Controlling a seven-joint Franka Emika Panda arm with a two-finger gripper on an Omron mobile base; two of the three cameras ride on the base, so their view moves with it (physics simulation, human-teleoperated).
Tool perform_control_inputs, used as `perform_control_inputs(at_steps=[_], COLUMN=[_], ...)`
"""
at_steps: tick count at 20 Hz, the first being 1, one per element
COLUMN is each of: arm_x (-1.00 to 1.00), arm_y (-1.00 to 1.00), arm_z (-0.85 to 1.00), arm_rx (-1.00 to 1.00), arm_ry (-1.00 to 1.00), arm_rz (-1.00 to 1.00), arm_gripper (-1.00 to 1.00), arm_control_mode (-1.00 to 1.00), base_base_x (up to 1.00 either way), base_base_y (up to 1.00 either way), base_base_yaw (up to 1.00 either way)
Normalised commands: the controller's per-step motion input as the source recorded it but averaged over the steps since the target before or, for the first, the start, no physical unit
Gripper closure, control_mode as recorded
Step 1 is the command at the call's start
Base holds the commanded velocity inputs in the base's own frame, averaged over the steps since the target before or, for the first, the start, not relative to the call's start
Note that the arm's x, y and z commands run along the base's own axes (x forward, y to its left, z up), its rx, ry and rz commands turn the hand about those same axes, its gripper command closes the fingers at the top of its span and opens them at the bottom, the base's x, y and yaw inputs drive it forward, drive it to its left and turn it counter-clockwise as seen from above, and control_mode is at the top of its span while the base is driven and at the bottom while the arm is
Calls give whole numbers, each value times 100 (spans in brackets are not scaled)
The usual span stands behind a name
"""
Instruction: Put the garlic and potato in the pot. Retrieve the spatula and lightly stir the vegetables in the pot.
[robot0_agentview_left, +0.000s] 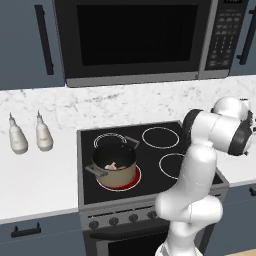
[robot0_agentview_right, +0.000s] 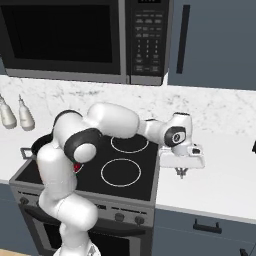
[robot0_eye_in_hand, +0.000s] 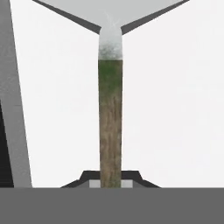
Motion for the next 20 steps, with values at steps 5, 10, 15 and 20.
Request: perform_control_inputs(at_steps=[5, 10, 15, 20], arm_x=[-57, -30, -2, 10], arm_y=[78, 93, 100, 100], arm_z=[100, 100, 100, 100], arm_rx=[-46, -38, -27, -23], arm_ry=[-13, 1, 13, 19], arm_rz=[60, 61, 50, 40], arm_gripper=[100, 100, 100, 100], arm_control_mode=[-100, -100, -100, -100], base_base_x=[0, 0, 0, 0], base_base_y=[0, 0, 0, 0], base_base_yaw=[0, 0, 0, 0])
